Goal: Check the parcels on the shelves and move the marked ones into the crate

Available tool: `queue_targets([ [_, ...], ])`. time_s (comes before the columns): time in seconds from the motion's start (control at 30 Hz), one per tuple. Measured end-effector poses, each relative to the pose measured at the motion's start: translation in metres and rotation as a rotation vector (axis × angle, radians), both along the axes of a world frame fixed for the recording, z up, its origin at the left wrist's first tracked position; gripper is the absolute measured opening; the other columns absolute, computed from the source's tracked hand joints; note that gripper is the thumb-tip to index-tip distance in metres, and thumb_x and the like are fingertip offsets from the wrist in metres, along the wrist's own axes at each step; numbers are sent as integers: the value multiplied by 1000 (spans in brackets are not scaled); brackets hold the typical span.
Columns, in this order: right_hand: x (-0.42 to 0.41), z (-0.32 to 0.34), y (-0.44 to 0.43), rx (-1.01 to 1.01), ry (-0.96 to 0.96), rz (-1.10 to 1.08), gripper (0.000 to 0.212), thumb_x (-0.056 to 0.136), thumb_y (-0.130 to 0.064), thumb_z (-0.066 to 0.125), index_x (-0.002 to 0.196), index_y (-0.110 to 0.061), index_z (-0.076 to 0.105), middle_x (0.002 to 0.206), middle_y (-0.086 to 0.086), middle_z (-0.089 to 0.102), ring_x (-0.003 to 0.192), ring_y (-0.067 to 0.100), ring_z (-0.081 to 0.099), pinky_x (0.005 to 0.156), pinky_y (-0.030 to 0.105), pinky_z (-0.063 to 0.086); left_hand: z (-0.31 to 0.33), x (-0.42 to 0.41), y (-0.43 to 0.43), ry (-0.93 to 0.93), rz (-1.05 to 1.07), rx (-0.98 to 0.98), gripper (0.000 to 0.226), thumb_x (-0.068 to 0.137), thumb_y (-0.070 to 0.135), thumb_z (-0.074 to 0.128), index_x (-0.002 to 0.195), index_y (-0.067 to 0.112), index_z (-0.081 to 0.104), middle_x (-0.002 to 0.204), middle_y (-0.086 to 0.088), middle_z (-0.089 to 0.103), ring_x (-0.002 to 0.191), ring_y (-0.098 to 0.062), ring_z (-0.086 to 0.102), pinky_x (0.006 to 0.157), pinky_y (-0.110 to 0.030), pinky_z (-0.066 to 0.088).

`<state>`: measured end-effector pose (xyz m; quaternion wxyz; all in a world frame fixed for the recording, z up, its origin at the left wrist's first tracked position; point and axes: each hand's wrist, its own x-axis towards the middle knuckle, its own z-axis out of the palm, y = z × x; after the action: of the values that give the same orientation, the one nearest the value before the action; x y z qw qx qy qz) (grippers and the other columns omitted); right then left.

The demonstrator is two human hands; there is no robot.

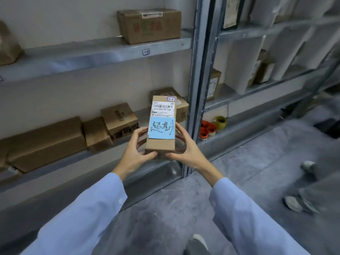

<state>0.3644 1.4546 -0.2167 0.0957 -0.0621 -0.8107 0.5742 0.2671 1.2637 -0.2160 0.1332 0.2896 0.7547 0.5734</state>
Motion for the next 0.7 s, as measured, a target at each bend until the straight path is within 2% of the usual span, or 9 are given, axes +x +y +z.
queue_targets([
  [0.13, 63, -7, 3, -65, -12, -182, 102, 73, -35, 85, 152, -42, 21, 152, -17, 36, 134, -9, 36, 109, 46, 44, -11, 28, 27, -27, -195, 23, 76, 74, 18, 83, 132, 41, 40, 140, 16, 48, 133, -4, 42, 87, -14, 49],
  [0.2, 96, -12, 7, -98, -21, -278, 98, 77, -34, 83, 153, -38, 22, 152, -16, 36, 135, -7, 37, 109, 40, 44, -18, 47, 45, -27, -286, 20, 78, 71, 22, 84, 135, 33, 40, 140, 14, 50, 133, -5, 43, 90, -17, 49],
  [0.3, 149, -23, 16, -168, -48, -434, 87, 86, -32, 75, 155, -33, 22, 153, -12, 36, 137, -2, 37, 109, 29, 39, -29, 80, 73, -40, -437, 4, 79, 72, 18, 83, 138, 28, 39, 141, 11, 50, 134, -8, 44, 97, -26, 49],
  [0.47, 240, -43, 22, -253, -81, -659, 78, 92, -30, 68, 155, -35, 22, 153, -17, 34, 136, 1, 39, 112, 34, 37, -46, 148, 114, -65, -651, -15, 82, 69, 32, 81, 139, 26, 39, 142, 10, 49, 135, -6, 42, 102, -27, 44],
  [0.53, 275, -52, 19, -277, -87, -753, 80, 88, -38, 71, 154, -37, 25, 153, -16, 36, 134, 4, 42, 111, 39, 40, -55, 179, 127, -100, -723, -31, 80, 71, 29, 82, 139, 26, 40, 142, 10, 48, 134, -6, 43, 95, -18, 47],
  [0.6, 309, -62, 15, -310, -105, -834, 87, 78, -53, 72, 152, -42, 26, 154, -15, 35, 134, 10, 46, 107, 42, 44, -63, 213, 139, -145, -790, -52, 77, 76, 18, 83, 138, 28, 39, 142, 10, 47, 131, -6, 45, 85, -12, 50],
  [0.63, 327, -66, 13, -321, -113, -867, 88, 76, -56, 71, 151, -43, 26, 154, -15, 34, 133, 11, 47, 104, 40, 46, -68, 230, 144, -155, -818, -65, 76, 77, 14, 82, 138, 30, 39, 142, 10, 47, 129, -6, 46, 82, -11, 50],
  [0.7, 364, -76, 8, -342, -121, -924, 83, 84, -47, 68, 153, -39, 22, 153, -16, 33, 127, 0, 49, 93, 23, 47, -77, 265, 153, -169, -878, -80, 75, 78, 12, 80, 137, 32, 39, 140, 12, 47, 127, -5, 47, 80, -13, 51],
])
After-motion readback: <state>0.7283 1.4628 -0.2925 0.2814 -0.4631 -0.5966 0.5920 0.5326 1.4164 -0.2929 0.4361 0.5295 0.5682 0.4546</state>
